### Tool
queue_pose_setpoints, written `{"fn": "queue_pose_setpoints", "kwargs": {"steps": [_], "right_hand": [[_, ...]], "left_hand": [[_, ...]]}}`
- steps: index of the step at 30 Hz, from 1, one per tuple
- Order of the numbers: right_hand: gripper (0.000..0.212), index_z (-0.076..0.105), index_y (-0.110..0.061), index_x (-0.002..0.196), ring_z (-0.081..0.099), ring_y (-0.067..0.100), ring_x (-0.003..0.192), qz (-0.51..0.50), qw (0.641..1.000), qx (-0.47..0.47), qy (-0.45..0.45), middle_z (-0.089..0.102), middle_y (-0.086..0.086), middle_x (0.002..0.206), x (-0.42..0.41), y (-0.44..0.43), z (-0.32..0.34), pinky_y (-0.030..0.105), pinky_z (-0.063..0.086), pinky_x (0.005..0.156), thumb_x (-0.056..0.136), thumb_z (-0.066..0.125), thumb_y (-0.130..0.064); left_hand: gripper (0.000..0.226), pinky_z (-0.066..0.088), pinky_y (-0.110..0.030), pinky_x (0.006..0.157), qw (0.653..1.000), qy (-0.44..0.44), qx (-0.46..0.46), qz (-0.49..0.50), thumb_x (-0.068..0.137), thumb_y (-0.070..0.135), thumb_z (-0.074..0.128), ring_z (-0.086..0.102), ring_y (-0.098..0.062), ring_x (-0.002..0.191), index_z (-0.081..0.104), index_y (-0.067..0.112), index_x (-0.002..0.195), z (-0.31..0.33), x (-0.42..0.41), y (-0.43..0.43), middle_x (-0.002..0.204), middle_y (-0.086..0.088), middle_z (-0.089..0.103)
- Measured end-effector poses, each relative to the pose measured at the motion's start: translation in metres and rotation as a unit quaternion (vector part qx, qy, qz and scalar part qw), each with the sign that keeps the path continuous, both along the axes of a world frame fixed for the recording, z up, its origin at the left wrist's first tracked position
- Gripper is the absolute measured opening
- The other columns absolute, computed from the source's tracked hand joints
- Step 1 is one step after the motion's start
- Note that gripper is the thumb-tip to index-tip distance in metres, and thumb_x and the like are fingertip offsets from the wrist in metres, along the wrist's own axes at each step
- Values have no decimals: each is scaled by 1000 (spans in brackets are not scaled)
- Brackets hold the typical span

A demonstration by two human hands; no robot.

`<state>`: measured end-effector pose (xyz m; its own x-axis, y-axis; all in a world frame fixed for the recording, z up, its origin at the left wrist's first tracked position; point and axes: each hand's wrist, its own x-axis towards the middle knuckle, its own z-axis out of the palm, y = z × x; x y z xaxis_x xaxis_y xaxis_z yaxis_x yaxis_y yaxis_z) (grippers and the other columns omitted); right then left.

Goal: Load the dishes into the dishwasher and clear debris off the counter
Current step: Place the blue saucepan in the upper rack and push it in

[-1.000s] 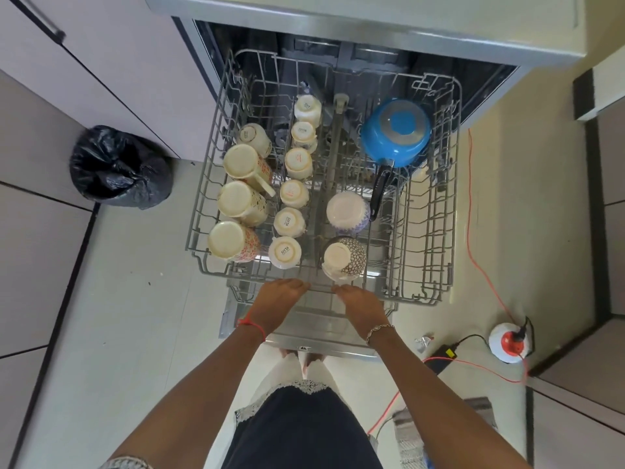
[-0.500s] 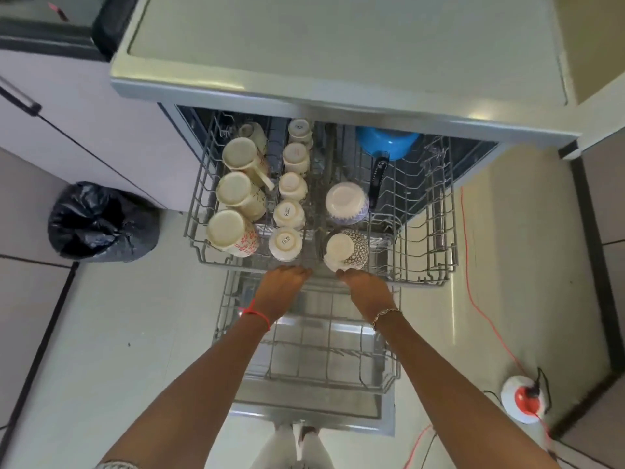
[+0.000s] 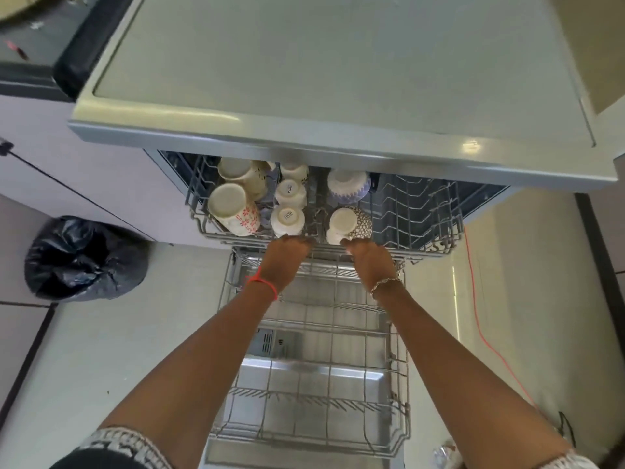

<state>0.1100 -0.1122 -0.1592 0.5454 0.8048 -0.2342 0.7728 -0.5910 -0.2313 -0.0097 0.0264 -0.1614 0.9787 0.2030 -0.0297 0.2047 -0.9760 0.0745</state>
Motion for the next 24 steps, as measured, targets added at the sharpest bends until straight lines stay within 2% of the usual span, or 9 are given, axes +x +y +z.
{"fn": "queue_pose_setpoints", "kwargs": {"steps": [4,5,6,8,9,13,16,22,24], "right_hand": [[43,52,-18,130,59,32,106,-27,999,17,-1,61,15,118,22,23,-1,39,48,93,93,39,0],[42,53,-18,130,59,31,106,-30,999,16,-4,61,15,119,27,29,-2,38,47,94,94,40,-1],[42,53,-18,130,59,30,108,-34,999,14,-4,60,14,120,32,34,-5,37,46,95,94,40,-2],[41,52,-18,130,56,30,111,-48,999,14,4,58,15,123,43,42,-8,36,43,97,94,40,-3],[41,52,-17,131,55,30,113,-52,999,10,9,57,15,124,47,44,-8,35,41,99,94,40,-2],[43,52,-17,131,52,31,116,-59,998,13,14,55,17,126,59,52,-9,34,39,101,92,44,-2],[46,51,-17,131,52,29,116,-45,999,22,-1,57,15,125,61,55,-12,32,40,100,90,46,1],[46,51,-12,132,48,26,121,-35,998,33,-36,55,12,130,60,54,-14,29,33,106,89,47,6],[48,49,-11,132,44,27,125,-43,998,26,-48,50,12,134,58,57,-15,30,31,108,89,44,8]], "left_hand": [[31,50,-32,34,999,21,21,40,43,-3,87,64,-24,44,73,13,65,-3,28,22,53,-5,65],[29,53,-34,40,998,21,16,52,49,-4,85,67,-25,51,74,12,70,-1,33,26,60,-7,68],[26,58,-36,54,998,23,3,54,62,-6,78,70,-28,65,74,9,83,1,39,29,74,-11,71],[31,53,-41,83,996,37,-17,74,88,-4,53,65,-33,99,64,7,115,0,52,34,107,-16,67],[34,50,-41,88,995,53,-22,76,92,-3,45,61,-35,105,59,6,122,-1,57,37,113,-17,64],[31,53,-48,79,998,-8,-39,58,84,-13,49,65,-42,93,63,-2,110,-6,65,43,99,-25,66],[36,50,-44,92,996,44,-32,64,92,-6,42,61,-35,107,56,4,124,-3,68,44,114,-18,63],[37,43,-32,97,996,41,-1,76,93,-4,41,58,-27,113,52,6,127,-2,71,38,121,-12,60],[42,38,-29,102,996,31,-4,80,92,-8,40,52,-25,120,47,4,132,-1,70,35,129,-13,54]]}}
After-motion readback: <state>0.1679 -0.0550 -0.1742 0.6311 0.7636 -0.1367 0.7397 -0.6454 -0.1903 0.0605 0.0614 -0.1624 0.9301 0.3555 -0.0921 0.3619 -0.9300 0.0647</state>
